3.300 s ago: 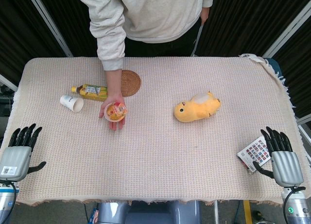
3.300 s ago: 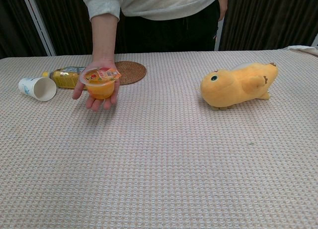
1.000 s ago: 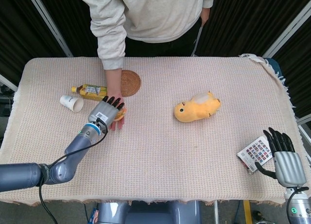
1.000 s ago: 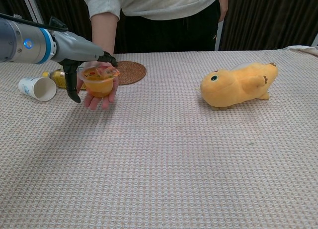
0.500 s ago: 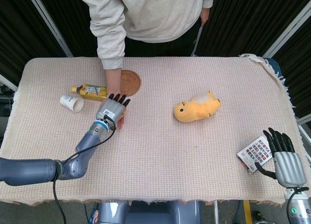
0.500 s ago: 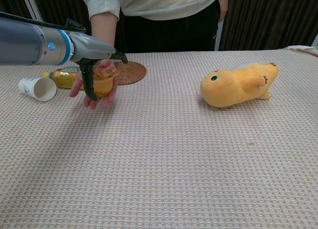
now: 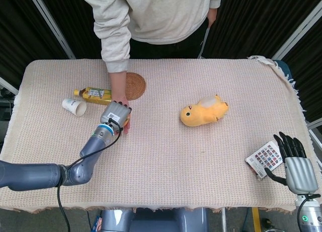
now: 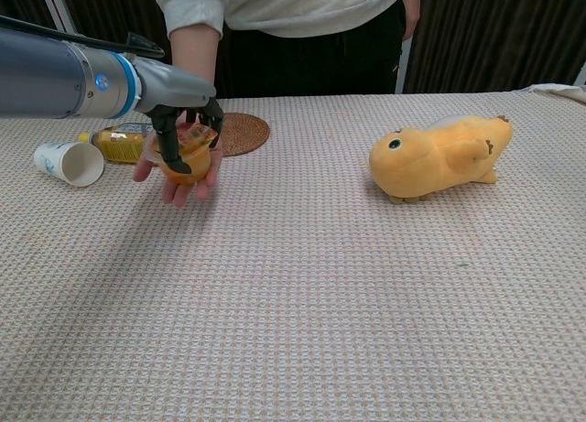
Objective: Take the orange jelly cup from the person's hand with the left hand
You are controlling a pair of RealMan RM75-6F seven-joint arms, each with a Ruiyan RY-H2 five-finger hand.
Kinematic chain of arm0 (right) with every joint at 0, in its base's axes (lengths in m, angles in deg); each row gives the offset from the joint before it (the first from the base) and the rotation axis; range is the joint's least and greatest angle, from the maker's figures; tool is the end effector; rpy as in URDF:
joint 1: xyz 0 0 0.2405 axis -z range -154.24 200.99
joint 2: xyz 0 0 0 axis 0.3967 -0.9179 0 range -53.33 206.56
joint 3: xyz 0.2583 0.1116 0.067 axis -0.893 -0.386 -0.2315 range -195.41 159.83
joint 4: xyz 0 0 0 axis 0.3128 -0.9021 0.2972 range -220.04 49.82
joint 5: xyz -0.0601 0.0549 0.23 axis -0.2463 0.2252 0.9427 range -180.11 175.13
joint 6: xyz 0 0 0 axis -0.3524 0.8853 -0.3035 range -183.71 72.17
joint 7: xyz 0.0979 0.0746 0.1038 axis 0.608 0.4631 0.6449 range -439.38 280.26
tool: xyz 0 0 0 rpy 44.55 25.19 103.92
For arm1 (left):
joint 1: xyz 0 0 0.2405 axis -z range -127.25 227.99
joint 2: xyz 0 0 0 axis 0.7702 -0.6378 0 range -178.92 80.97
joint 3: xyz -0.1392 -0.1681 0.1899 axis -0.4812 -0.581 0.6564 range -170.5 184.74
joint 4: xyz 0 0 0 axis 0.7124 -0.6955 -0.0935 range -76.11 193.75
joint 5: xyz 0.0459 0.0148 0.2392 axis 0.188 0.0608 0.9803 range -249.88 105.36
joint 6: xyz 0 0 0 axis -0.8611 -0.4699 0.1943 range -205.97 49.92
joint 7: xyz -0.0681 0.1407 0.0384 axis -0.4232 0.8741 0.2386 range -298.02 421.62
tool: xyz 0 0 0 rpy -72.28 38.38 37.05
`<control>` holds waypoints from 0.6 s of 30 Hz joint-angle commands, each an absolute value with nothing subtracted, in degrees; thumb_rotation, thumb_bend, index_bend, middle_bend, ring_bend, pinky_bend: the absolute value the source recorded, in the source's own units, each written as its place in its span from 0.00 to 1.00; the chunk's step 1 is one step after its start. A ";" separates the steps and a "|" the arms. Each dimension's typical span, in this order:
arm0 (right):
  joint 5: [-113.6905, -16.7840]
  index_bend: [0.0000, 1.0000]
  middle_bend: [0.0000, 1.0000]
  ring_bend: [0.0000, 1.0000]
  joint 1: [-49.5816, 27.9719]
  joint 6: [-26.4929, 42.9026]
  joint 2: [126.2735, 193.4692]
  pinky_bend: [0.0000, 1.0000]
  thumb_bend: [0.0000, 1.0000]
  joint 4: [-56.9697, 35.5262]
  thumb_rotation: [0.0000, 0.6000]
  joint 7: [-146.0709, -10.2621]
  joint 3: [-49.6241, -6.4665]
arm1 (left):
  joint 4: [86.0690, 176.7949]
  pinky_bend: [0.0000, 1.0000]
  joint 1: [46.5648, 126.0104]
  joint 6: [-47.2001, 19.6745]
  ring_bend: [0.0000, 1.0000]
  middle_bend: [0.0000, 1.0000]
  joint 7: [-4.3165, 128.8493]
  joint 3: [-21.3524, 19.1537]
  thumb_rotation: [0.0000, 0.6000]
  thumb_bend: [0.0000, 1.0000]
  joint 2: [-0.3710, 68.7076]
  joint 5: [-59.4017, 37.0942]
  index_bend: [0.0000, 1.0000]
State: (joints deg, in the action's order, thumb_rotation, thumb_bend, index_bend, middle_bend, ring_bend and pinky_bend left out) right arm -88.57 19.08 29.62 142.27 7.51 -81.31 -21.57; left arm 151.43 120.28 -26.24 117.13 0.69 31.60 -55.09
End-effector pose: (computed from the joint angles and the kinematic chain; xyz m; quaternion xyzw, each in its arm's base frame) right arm -0.3500 -0.2036 0.1353 0.5888 -0.3847 0.3941 0.5916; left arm -0.0815 0.4442 -0.0326 -0.8152 -0.2884 -0.1705 0.4725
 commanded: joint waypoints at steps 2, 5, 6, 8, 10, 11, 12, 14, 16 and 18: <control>-88.41 0.00 0.00 0.00 19.11 29.62 142.30 0.00 0.14 7.48 1.00 -81.35 -21.64 | 151.94 0.49 119.56 -24.69 0.42 0.50 114.27 -0.13 1.00 0.65 31.57 -51.72 0.57; -88.29 0.00 0.00 0.00 19.12 29.58 142.30 0.00 0.14 7.48 1.00 -81.35 -21.68 | 152.71 0.54 118.93 -23.81 0.47 0.57 112.48 -0.56 1.00 0.71 31.18 -49.15 0.65; -88.28 0.00 0.00 0.00 19.14 29.60 142.28 0.00 0.14 7.47 1.00 -81.39 -21.68 | 153.11 0.55 118.62 -23.43 0.48 0.58 111.77 -0.61 1.00 0.72 30.91 -47.85 0.67; -88.27 0.00 0.00 0.00 19.15 29.60 142.27 0.00 0.14 7.50 1.00 -81.40 -21.67 | 153.69 0.55 118.29 -23.18 0.49 0.59 110.92 -0.75 1.00 0.73 30.57 -46.57 0.69; -88.31 0.00 0.00 0.00 19.18 29.69 142.26 0.00 0.14 7.52 1.00 -81.46 -21.69 | 154.71 0.56 117.89 -22.89 0.49 0.59 110.00 -0.86 1.00 0.73 29.90 -45.01 0.69; -88.32 0.00 0.00 0.00 19.18 29.70 142.26 0.00 0.14 7.53 1.00 -81.47 -21.69 | 154.99 0.56 117.80 -22.82 0.49 0.59 109.84 -0.86 1.00 0.73 29.69 -44.70 0.69; -88.29 0.00 0.00 0.00 19.20 29.67 142.25 0.00 0.14 7.55 1.00 -81.45 -21.67 | 155.85 0.56 117.64 -22.52 0.49 0.59 109.54 -0.95 1.00 0.73 29.07 -44.00 0.69; -88.21 0.00 0.00 0.00 19.19 29.63 142.25 0.00 0.14 7.57 1.00 -81.44 -21.71 | 158.12 0.56 117.10 -21.73 0.49 0.59 108.64 -1.29 1.00 0.73 27.52 -42.88 0.69; -88.06 0.00 0.00 0.00 19.18 29.53 142.25 0.00 0.14 7.62 1.00 -81.41 -21.73 | 160.88 0.56 116.45 -20.88 0.49 0.59 108.08 -1.26 1.00 0.73 25.38 -41.35 0.69; -87.96 0.00 0.00 0.00 19.18 29.50 142.24 0.00 0.14 7.65 1.00 -81.43 -21.79 | 163.58 0.56 115.60 -19.84 0.49 0.59 107.54 -1.04 1.00 0.73 23.35 -39.59 0.69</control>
State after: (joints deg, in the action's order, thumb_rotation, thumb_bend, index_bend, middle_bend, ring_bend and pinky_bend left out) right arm -87.96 19.18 29.50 142.24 7.65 -81.43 -21.79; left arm 160.89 116.65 -21.13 108.44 -1.08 25.63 -41.58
